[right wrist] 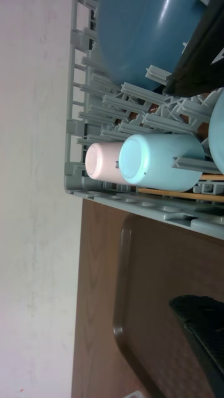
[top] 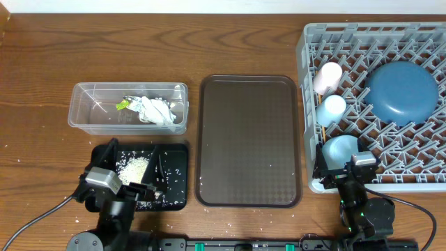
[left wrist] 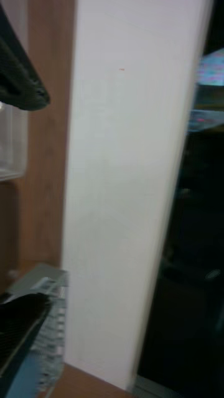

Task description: Sort waste into correct bins and load items into the dishwasher rack

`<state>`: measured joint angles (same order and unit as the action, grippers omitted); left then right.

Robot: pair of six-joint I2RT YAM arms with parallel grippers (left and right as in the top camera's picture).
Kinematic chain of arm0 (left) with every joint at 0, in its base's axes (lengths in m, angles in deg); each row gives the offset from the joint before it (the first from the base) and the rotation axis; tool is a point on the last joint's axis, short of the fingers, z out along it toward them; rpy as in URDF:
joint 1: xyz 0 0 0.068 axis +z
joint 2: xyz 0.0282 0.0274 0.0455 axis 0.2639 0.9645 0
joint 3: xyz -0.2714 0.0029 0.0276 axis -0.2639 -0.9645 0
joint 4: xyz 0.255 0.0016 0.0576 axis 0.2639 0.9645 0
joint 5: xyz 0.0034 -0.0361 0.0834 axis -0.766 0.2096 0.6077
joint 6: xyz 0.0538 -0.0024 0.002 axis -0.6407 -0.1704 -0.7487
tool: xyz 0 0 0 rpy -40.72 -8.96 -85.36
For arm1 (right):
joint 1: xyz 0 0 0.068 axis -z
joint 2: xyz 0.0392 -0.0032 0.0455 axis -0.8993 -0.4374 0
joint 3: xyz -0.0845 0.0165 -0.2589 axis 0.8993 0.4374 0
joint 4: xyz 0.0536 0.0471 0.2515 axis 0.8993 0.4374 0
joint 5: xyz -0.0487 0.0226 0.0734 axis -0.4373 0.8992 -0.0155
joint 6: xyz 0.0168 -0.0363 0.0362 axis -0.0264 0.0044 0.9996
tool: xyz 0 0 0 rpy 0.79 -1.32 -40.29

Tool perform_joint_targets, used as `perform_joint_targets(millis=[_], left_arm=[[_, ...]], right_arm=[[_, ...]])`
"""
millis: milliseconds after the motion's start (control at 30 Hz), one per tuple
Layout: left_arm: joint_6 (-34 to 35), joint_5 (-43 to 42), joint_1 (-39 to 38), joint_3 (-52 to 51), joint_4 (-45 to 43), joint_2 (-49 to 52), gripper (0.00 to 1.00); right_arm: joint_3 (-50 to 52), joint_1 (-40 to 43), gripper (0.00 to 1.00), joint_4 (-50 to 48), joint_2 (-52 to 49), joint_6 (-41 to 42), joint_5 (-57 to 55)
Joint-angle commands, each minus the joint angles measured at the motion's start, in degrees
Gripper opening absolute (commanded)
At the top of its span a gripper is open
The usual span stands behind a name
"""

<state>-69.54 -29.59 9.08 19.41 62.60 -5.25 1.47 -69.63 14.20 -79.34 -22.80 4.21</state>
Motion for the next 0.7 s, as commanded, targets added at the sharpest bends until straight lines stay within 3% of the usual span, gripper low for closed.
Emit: perform_joint_targets(millis=[0,233,567,667], left_arm=[[0.1,0.3,-0.3,-2.6,-3.7,-0.6,0.96],[0.1,0.3,-0.3,-8.9,-11.2,-0.6,0.96],[0.1,0.3,-0.3,-23.2,-32.6,-0.7,0.96],[0.0,0.3,-0.3,-24.6,-33.5,-0.7,0.96]], right_arm=[[0.1,0.4,0.99,0.2,0.4,-0.6,-0.2],[0.1,0.4,0.99,0.2,0.4,-0.6,-0.2],[0.1,0.4,0.99,0.2,0.4,-0.6,-0.2],[0.1,0.4,0.99,0.2,0.4,-0.6,-0.2]])
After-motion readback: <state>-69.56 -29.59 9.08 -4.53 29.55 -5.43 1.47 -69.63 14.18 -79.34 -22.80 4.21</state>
